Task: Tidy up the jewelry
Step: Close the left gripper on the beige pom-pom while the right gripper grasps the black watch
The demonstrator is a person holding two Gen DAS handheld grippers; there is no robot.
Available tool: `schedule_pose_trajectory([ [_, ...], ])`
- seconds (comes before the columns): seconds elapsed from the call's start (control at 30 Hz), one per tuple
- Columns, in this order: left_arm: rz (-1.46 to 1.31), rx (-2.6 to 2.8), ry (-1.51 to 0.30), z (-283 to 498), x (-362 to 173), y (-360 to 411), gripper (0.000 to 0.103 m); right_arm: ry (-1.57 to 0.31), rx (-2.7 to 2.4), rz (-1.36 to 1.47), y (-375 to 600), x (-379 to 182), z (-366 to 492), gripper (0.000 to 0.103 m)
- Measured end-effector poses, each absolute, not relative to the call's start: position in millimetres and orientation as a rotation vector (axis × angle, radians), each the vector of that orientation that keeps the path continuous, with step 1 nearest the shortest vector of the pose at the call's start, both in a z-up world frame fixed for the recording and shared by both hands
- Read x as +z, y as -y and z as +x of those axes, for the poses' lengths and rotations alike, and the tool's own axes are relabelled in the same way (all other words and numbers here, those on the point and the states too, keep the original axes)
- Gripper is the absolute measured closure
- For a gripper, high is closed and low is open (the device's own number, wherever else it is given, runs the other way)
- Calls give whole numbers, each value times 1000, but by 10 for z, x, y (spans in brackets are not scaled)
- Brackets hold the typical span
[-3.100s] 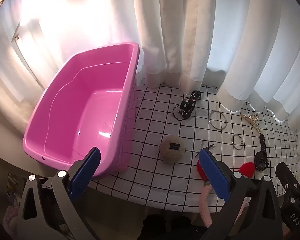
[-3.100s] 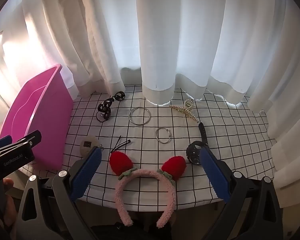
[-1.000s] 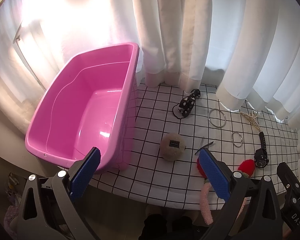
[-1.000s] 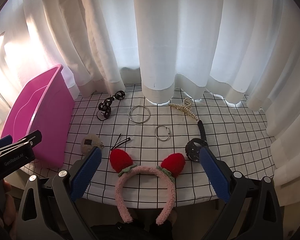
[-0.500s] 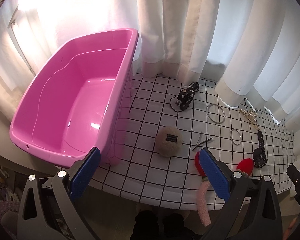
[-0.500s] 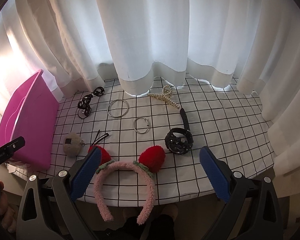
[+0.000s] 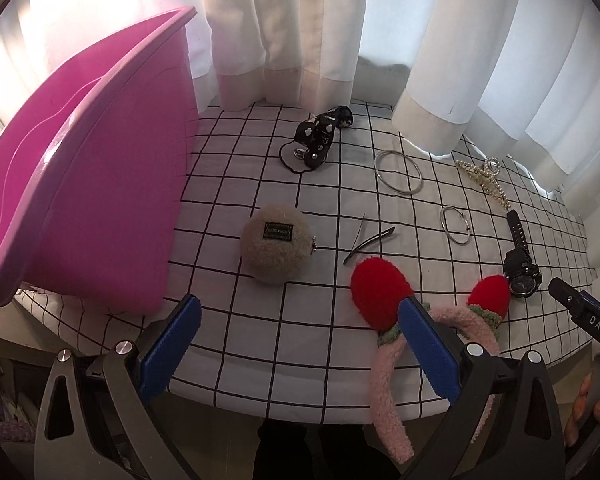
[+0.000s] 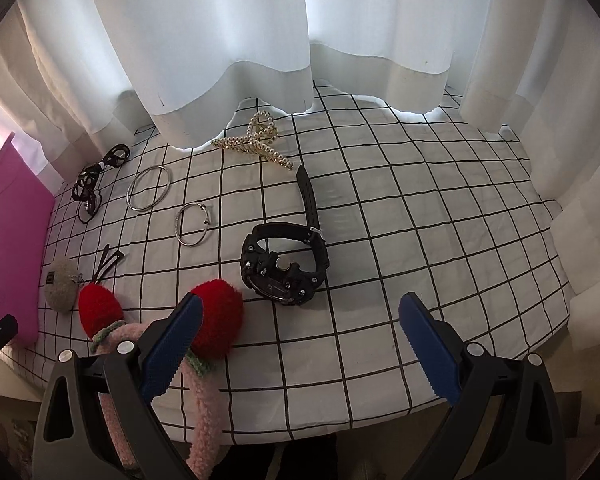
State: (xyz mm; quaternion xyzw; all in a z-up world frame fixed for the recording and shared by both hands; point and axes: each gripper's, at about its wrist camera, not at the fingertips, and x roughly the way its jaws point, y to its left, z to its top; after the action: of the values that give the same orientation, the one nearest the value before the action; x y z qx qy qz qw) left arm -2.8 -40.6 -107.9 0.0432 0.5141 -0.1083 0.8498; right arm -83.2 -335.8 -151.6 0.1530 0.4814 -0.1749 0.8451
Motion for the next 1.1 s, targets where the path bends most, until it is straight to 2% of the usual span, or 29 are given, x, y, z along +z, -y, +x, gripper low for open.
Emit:
schedule_pose_trajectory([
  [0.47, 19, -92, -1116, 453, -1509, 266, 6, -1111, -396, 395, 3550, -2068, -355, 9],
  [1.1, 53, -95, -1172, 1064, -2159, 286, 6, -1140, -435, 344, 3605, -2283, -104, 9],
])
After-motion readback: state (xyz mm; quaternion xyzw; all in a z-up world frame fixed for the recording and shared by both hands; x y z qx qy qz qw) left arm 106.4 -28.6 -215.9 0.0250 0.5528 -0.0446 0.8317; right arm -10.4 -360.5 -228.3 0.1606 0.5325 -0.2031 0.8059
